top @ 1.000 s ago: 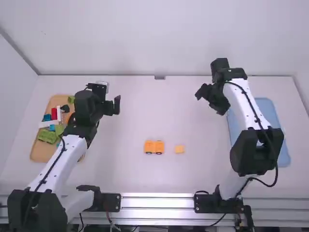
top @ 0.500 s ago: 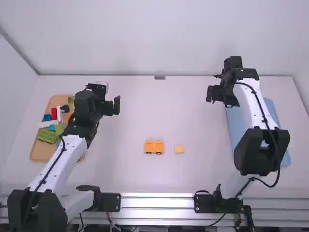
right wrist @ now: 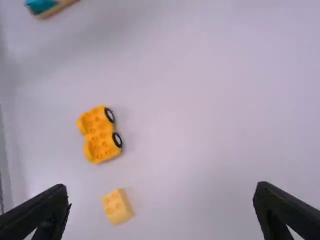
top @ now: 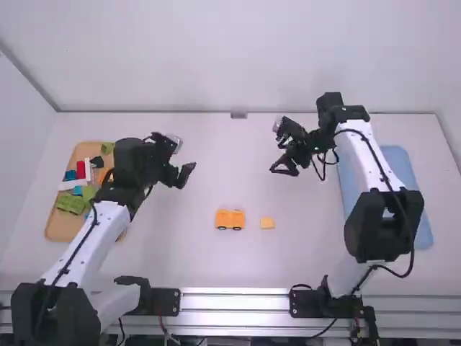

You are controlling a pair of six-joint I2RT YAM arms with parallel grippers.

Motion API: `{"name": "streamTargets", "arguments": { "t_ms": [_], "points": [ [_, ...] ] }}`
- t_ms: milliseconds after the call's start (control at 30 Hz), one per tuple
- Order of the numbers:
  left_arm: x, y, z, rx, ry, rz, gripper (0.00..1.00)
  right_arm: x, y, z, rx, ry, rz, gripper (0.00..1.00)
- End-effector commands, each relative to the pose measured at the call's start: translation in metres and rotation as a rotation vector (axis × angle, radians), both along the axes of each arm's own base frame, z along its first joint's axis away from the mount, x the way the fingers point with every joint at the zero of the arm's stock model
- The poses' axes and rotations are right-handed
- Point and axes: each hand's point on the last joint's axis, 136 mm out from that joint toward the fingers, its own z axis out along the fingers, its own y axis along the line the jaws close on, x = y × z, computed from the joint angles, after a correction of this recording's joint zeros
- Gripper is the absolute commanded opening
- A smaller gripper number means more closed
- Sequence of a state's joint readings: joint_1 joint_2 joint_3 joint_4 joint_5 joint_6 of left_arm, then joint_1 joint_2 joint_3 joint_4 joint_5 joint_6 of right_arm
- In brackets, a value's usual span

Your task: Assemble lego blocks to make yellow taxi

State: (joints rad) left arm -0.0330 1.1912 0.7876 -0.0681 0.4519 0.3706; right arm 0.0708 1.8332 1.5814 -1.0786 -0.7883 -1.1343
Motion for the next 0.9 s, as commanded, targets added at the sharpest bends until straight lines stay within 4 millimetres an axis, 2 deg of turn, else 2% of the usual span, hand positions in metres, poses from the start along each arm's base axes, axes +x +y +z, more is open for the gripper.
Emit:
{"name": "streamTargets", "arguments": {
  "t_ms": [0, 133, 233, 367, 467, 533, 700, 867],
  "points": [
    [-0.016, -0.031, 0.015, 0.007, -0.088, -0.256, 0.99, -0.011, 0.009, -0.001, 0.119, -0.118, 0.139, 0.98],
    [-0.038, -0.050, 0.016, 0.005, -0.131, -0.444, 0.99, -0.006, 0.004, -0.025, 0.114, -0.137, 0.115, 0.99],
    [-0.050, -0.058, 0.014, 0.010, -0.157, -0.538, 0.99, -0.007, 0.011, -0.038, 0.143, -0.187, 0.144, 0.98],
    [-0.049, -0.057, 0.003, 0.021, -0.141, -0.546, 0.99, -0.009, 0.016, -0.051, 0.139, -0.223, 0.172, 0.98],
    [-0.049, -0.065, -0.011, -0.025, -0.113, -0.607, 0.99, -0.029, 0.026, -0.073, 0.091, -0.250, 0.285, 0.99],
    [-0.052, -0.070, -0.017, -0.040, -0.126, -0.668, 0.99, -0.038, 0.029, -0.079, 0.094, -0.260, 0.325, 0.99],
    [-0.055, -0.081, -0.038, -0.098, -0.158, -0.799, 0.99, -0.052, 0.027, -0.085, 0.156, -0.216, 0.307, 0.99],
    [-0.038, -0.083, -0.064, -0.157, -0.111, -0.787, 0.99, -0.069, 0.020, -0.096, 0.232, -0.140, 0.244, 0.98]
  ]
}}
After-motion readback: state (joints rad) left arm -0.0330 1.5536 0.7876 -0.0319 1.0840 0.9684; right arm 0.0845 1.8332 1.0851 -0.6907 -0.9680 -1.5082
